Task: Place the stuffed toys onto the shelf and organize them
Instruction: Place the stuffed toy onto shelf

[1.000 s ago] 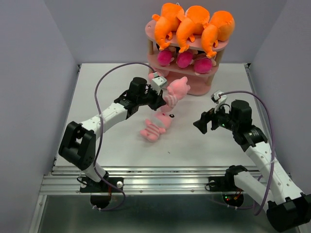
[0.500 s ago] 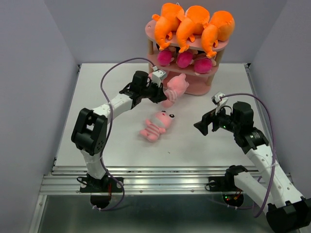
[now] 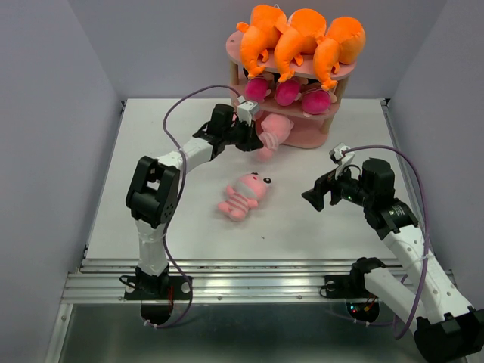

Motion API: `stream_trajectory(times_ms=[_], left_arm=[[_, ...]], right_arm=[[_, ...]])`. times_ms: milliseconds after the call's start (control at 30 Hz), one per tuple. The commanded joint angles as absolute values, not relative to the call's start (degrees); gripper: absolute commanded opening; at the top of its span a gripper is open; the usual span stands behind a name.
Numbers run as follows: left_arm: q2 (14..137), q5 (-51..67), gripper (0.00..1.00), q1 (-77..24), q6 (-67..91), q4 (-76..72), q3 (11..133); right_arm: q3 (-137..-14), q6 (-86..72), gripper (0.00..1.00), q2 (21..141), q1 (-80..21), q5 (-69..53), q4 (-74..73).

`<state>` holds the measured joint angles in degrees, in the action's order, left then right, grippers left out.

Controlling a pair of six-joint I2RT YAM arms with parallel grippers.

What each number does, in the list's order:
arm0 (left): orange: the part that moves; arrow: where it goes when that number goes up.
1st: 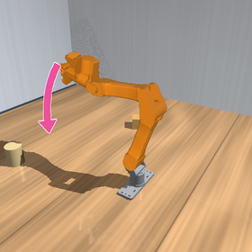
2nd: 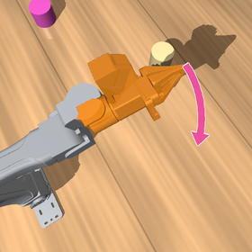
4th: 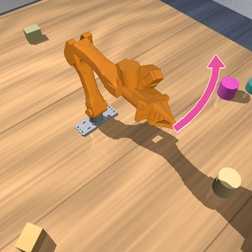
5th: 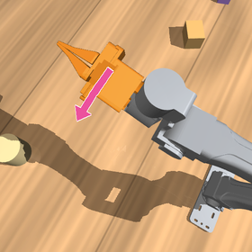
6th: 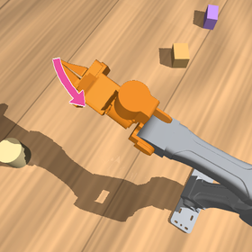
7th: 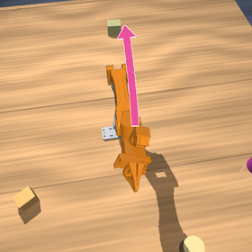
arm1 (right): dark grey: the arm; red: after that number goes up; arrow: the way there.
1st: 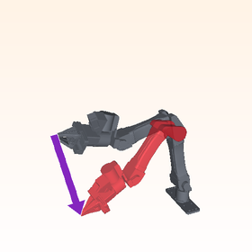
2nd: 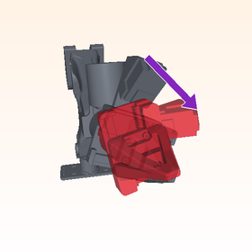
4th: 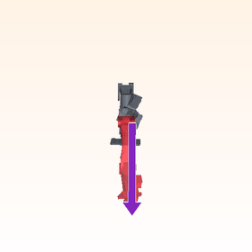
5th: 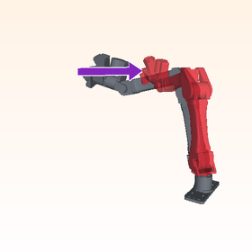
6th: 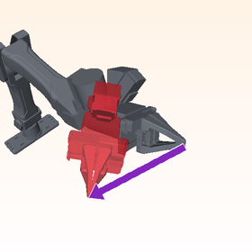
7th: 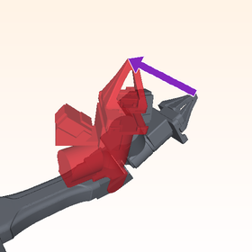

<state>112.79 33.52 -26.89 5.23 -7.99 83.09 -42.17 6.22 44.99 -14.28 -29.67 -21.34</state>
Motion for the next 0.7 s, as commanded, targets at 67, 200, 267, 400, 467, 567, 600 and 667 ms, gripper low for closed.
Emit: stream_trajectory(times_ms=[67,200,267,400,467,567,600,667], left_arm=[[113.99,33.58,0.00,-26.63,9.22,-13.80,88.15],[115.92,33.49,0.00,-26.46,10.46,-14.41,90.43],[117.24,33.57,0.00,-26.19,11.16,-14.41,91.93],[119.00,33.66,0.00,-25.67,13.00,-16.07,93.51],[119.70,33.49,0.00,-25.31,14.23,-17.48,93.52],[120.76,33.14,0.00,-25.14,16.43,-19.68,93.60],[121.02,32.87,0.00,-25.14,17.22,-20.56,93.69],[121.73,32.52,0.00,-25.05,17.93,-21.27,94.13]], right_arm=[[-41.57,6.86,1.00,44.82,-13.97,-29.71,-17.84],[-41.48,6.86,1.00,45.00,-13.97,-30.15,-17.75],[-41.48,6.86,1.00,45.26,-13.97,-30.23,-17.75],[-41.49,7.03,1.00,45.26,-13.97,-30.15,-17.67],[-41.48,7.12,1.00,45.26,-13.97,-30.15,-17.67],[-41.48,7.21,1.00,45.26,-13.97,-30.06,-17.58],[-41.48,7.21,1.00,45.18,-13.97,-30.06,-17.58],[-41.48,7.21,1.00,45.35,-13.97,-30.15,-17.58]])
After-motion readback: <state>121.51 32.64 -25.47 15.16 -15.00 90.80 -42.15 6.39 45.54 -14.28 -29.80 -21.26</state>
